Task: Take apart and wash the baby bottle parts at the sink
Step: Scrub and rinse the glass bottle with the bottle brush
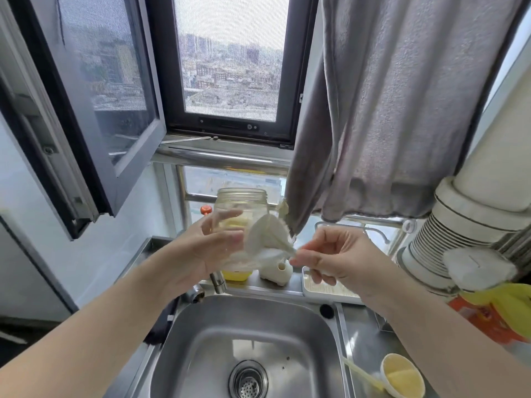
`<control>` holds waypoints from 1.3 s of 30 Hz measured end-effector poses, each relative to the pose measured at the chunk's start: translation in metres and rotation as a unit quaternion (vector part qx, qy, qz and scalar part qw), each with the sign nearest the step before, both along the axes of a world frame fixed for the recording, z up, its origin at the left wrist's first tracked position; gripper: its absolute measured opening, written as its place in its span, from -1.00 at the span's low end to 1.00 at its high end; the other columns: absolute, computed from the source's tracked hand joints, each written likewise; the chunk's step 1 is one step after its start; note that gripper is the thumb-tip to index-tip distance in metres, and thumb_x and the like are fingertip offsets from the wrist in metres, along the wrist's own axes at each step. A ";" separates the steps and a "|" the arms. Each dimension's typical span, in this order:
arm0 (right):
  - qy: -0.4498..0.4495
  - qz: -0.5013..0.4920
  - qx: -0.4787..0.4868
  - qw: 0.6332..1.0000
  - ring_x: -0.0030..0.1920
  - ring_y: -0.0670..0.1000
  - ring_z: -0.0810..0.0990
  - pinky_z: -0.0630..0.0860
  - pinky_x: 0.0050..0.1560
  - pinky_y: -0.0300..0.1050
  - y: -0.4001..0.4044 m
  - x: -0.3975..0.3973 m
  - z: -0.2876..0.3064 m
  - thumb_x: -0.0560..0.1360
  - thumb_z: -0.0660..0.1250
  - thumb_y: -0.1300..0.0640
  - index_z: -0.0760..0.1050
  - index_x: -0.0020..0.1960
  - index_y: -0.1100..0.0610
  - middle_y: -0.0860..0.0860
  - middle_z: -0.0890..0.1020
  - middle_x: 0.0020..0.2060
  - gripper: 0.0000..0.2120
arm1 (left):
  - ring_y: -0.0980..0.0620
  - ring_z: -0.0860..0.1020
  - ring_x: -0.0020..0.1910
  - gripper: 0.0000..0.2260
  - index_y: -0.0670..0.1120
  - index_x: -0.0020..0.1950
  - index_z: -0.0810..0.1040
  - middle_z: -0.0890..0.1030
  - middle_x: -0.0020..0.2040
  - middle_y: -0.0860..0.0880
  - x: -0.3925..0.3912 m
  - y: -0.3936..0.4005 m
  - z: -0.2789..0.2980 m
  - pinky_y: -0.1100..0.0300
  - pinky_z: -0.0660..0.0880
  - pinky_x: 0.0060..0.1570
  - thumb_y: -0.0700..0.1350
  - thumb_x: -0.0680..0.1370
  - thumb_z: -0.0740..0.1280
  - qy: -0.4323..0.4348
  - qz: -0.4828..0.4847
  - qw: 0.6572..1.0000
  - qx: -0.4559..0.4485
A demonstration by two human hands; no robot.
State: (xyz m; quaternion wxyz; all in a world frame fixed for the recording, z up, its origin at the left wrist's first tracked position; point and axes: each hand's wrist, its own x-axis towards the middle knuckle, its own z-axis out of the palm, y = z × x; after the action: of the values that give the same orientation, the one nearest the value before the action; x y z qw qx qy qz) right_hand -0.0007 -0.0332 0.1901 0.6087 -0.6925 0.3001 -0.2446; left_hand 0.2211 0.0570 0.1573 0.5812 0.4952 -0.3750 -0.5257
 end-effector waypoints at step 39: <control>-0.011 -0.023 -0.069 0.997 -0.46 -0.04 0.48 0.36 -0.49 -0.32 -0.017 -0.003 0.019 0.27 0.50 0.18 0.57 -0.31 0.17 0.14 0.69 -0.31 -0.88 | -0.19 0.56 0.21 -0.23 -0.06 0.37 0.38 0.58 0.22 -0.22 0.011 -0.004 -0.006 -0.08 0.52 0.12 0.00 0.22 0.60 0.016 -0.084 0.996 0.011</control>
State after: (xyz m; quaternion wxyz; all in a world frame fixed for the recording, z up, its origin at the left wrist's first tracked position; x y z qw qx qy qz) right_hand -0.0035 -0.0503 0.2086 0.5567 -0.7233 0.2915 -0.2864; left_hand 0.2316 0.0534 0.1516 0.5354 0.4595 -0.4005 -0.5847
